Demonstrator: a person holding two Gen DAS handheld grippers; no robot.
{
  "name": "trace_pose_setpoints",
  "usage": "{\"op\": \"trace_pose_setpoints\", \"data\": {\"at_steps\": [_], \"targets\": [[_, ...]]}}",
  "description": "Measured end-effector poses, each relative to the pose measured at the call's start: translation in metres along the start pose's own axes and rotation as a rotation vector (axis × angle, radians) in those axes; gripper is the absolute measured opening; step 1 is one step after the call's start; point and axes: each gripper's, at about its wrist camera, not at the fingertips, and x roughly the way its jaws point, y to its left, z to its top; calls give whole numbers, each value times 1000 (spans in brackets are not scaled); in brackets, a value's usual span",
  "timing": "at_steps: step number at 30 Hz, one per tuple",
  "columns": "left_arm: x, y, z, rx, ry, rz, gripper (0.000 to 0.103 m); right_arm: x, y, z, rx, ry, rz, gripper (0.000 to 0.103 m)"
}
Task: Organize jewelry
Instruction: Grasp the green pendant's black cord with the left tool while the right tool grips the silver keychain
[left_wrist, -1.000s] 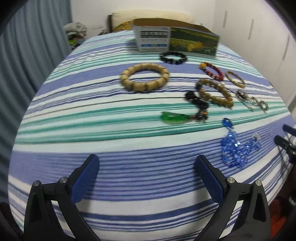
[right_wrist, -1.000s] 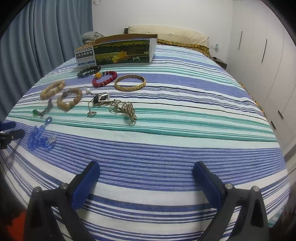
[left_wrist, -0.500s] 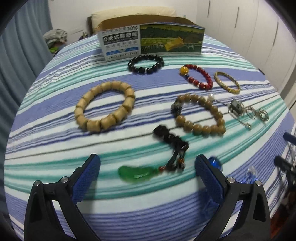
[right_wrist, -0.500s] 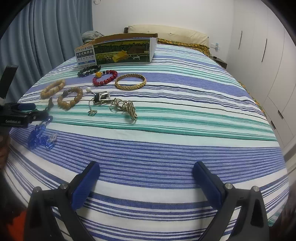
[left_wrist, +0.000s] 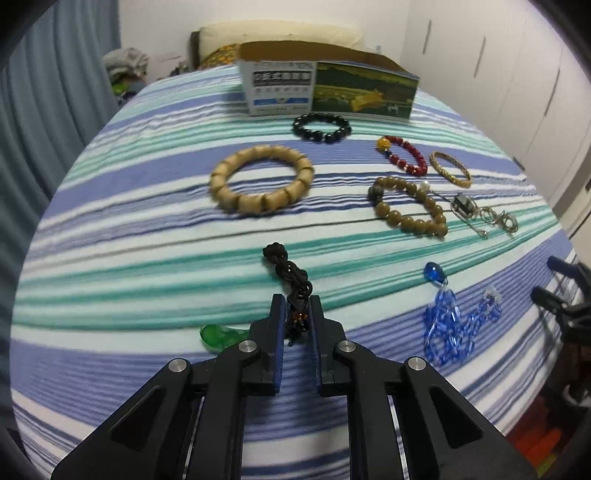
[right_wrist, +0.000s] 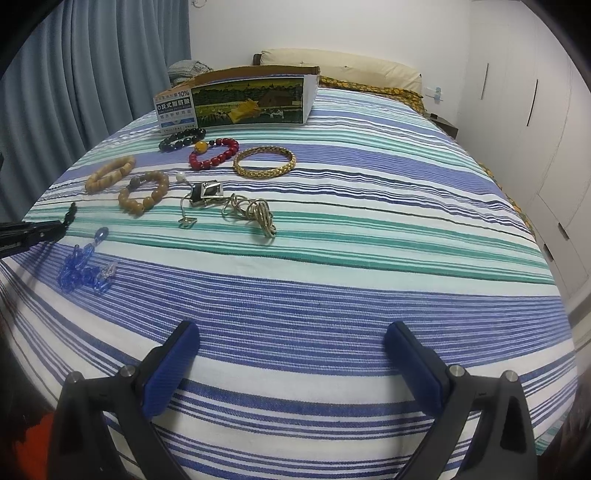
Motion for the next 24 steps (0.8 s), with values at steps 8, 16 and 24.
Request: {"op": "trace_pose_setpoints", "data": {"at_steps": [8, 16, 24], "targets": [[13, -14, 5, 29, -17, 63, 69, 10, -2, 17, -98, 55, 69, 103], [13, -9, 7, -10, -46, 74, 23, 48, 8, 59, -257, 86, 195, 103], [9, 6, 3, -67, -59, 19, 11, 61, 31, 83, -411, 51, 326, 81]]}}
